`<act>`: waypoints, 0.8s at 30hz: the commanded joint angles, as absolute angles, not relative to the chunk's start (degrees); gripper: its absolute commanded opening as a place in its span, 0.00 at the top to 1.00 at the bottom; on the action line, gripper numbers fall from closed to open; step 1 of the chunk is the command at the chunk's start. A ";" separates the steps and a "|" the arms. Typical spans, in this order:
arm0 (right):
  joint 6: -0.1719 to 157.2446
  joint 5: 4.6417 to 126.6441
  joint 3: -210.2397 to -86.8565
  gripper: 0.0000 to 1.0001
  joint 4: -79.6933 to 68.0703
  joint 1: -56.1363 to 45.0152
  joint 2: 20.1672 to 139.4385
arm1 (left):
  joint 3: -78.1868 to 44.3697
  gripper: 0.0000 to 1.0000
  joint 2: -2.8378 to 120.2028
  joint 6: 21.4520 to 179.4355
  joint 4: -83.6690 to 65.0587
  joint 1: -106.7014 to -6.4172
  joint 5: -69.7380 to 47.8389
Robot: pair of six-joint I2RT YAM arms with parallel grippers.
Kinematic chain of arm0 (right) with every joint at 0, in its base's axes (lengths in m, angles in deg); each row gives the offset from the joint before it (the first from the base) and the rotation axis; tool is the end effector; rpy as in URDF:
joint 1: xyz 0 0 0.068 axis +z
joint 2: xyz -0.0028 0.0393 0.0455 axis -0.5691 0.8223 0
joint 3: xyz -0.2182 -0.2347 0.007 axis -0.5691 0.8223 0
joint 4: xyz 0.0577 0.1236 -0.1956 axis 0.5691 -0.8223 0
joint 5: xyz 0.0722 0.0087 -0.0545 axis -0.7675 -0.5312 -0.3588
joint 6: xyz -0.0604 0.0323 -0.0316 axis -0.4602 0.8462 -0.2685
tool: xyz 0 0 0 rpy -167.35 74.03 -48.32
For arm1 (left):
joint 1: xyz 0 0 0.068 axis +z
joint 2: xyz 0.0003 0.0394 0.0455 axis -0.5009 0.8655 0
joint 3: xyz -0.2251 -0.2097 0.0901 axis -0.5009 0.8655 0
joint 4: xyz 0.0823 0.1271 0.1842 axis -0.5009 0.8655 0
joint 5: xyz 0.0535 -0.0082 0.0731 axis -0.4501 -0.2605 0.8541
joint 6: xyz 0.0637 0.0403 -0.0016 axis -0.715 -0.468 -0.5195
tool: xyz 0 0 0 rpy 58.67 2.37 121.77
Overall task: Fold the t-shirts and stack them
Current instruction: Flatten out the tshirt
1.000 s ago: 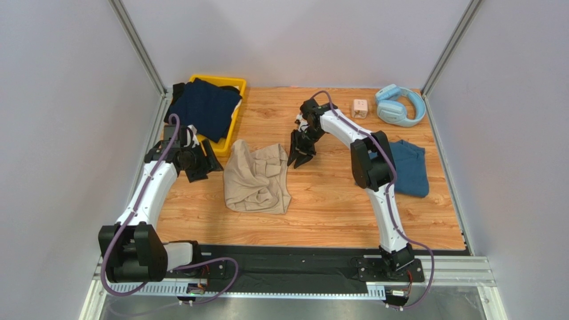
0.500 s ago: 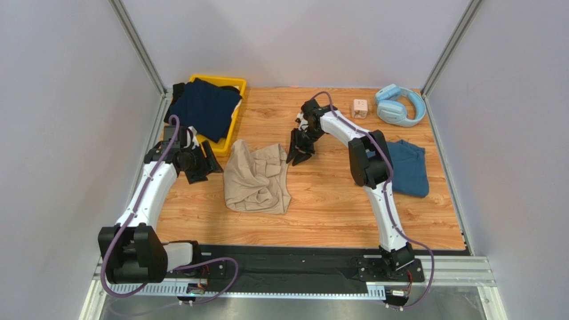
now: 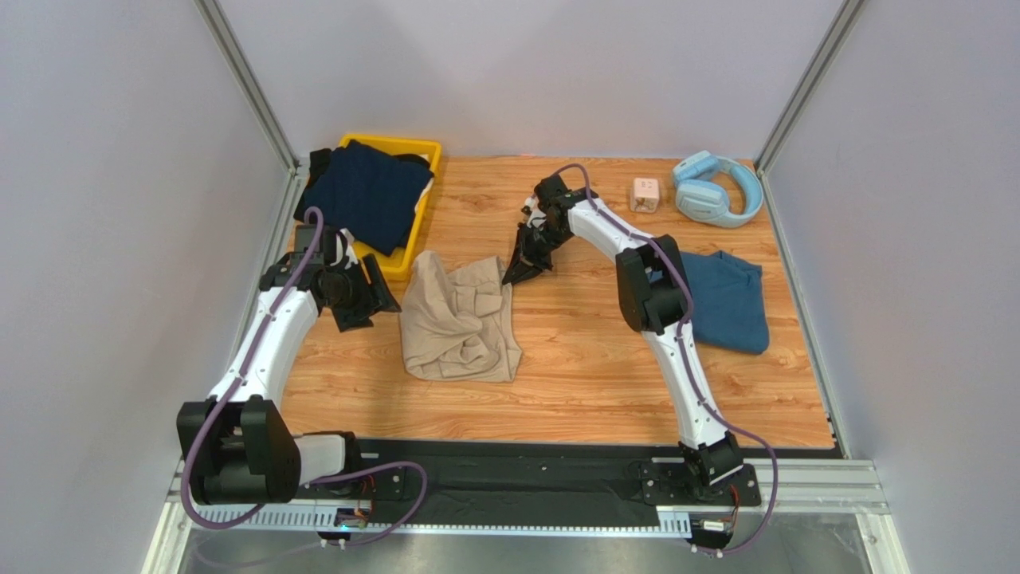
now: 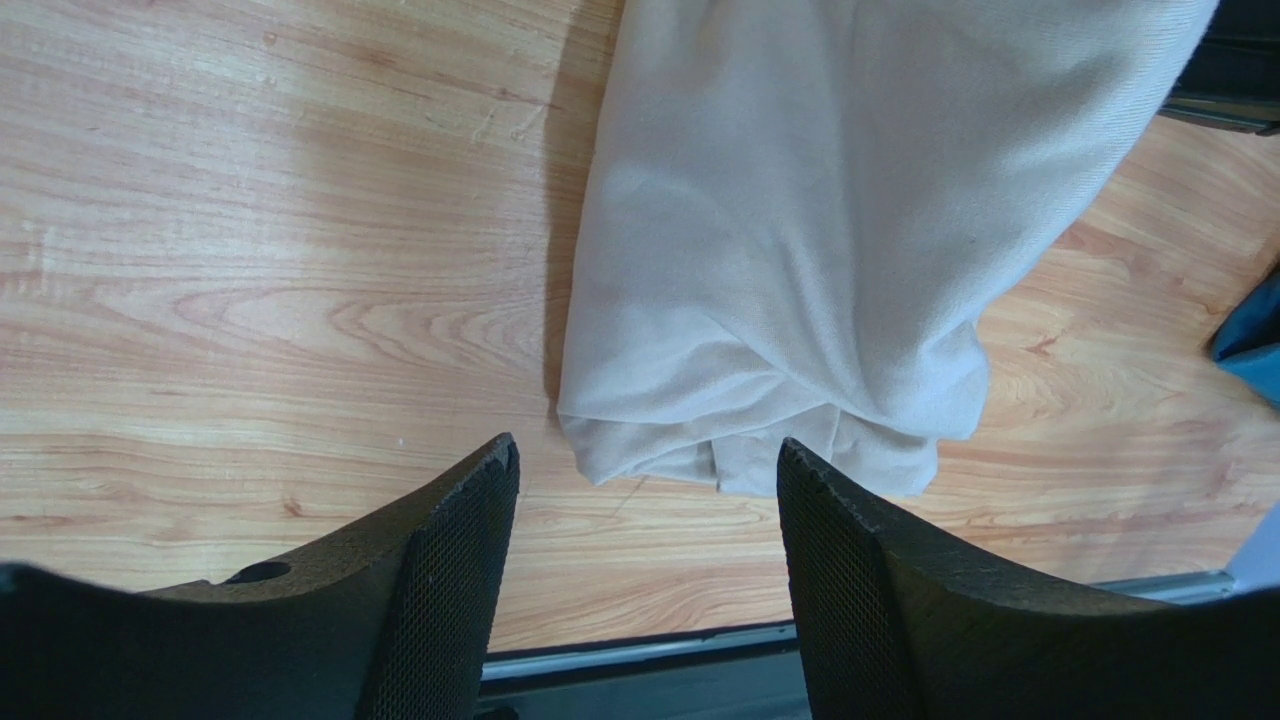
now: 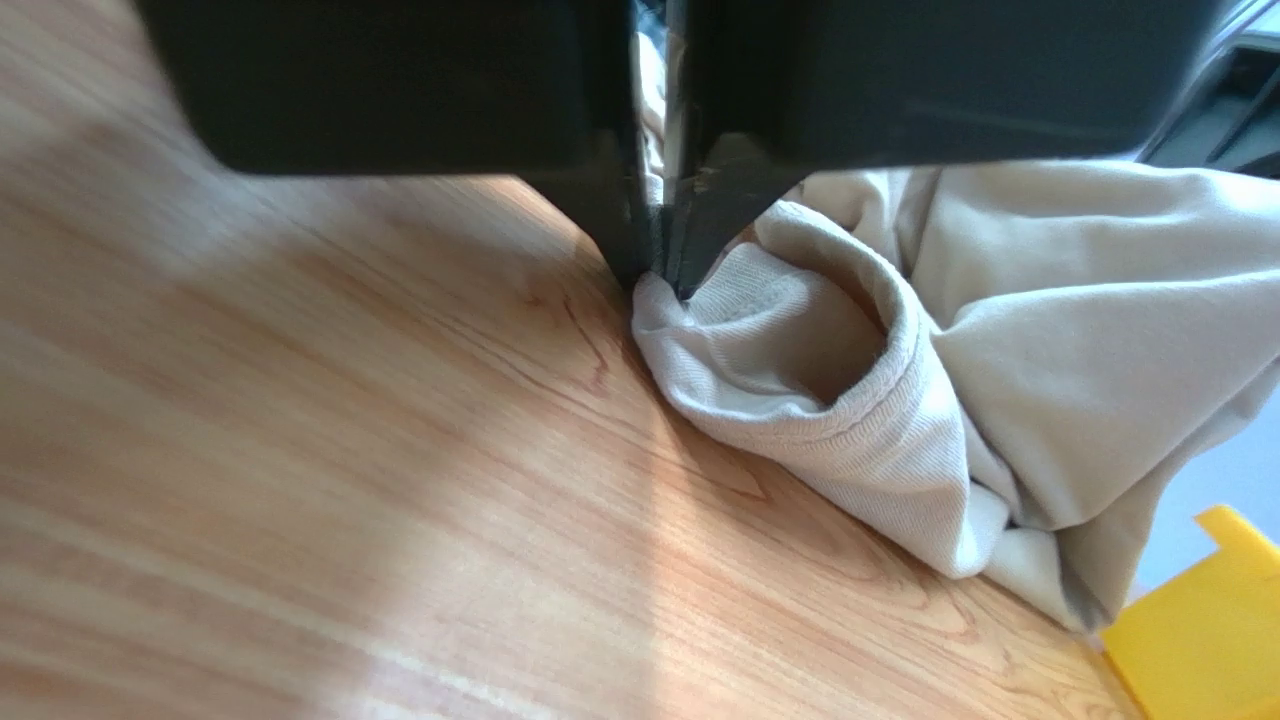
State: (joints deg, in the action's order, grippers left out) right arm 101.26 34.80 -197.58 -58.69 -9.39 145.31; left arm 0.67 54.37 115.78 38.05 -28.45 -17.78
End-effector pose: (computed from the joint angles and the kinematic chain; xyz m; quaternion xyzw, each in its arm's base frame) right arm 0.4707 0.2662 0.1396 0.0072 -0.9374 -0.3454 0.0440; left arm 0.2112 -0.0105 0.2854 -0.2058 0.9397 -0.1772 0.2081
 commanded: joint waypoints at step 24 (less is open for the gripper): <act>110.21 29.87 -207.47 1.00 -57.42 -15.00 113.51 | -6.35 0.30 60.88 117.78 30.94 -28.13 -25.36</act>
